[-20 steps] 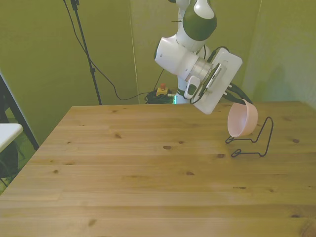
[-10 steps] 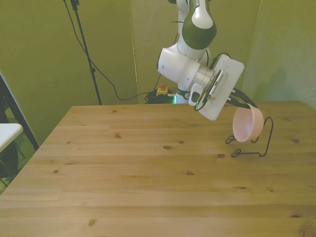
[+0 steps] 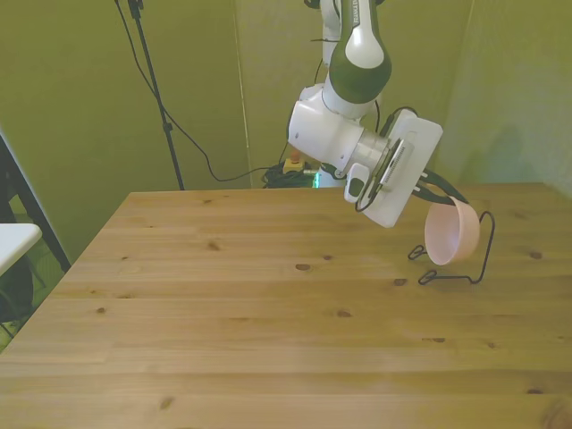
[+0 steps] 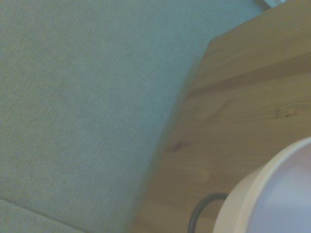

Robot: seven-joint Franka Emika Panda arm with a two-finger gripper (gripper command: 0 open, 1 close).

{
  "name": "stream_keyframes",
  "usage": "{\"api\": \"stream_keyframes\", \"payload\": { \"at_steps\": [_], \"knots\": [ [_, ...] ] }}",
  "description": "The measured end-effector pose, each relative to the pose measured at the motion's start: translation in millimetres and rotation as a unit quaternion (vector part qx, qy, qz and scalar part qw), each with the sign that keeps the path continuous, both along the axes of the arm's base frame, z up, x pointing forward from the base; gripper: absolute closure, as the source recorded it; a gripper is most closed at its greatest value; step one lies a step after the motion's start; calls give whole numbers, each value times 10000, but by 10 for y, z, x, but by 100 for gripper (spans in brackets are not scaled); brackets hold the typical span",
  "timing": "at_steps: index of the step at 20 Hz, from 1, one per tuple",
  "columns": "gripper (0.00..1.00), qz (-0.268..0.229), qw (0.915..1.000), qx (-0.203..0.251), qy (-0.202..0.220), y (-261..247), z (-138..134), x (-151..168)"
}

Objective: Load the bowl

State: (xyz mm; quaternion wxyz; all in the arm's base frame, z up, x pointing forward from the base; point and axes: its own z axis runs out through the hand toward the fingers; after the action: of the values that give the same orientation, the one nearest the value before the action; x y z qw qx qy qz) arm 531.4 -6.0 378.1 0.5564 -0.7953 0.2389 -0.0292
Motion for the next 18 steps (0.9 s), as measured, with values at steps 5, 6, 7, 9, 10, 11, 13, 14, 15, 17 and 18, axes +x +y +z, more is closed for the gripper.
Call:
{"api": "stream_keyframes", "payload": {
  "at_steps": [5, 6, 7, 9, 10, 11, 13, 14, 15, 17, 18],
  "knots": [
    [100, 1, 10000, 39, 41, 23, -98, -9],
    [100, 1, 10000, 41, 38, 24, -107, -9],
    [100, 2, 10000, 42, 38, 24, -118, -10],
    [100, 6, 10000, 42, 43, 25, -142, -14],
    [100, 6, 10000, 44, 48, 25, -153, -17],
    [100, 7, 10000, 45, 52, 25, -164, -20],
    [100, 5, 10000, 52, 60, 26, -190, -24],
    [100, 4, 10000, 55, 61, 25, -205, -23],
    [100, 0, 10000, 60, 64, 24, -218, -22],
    [0, -20, 9999, 79, 73, 20, -236, -19],
    [0, -28, 9999, 84, 75, 16, -238, -19]
  ]
}}
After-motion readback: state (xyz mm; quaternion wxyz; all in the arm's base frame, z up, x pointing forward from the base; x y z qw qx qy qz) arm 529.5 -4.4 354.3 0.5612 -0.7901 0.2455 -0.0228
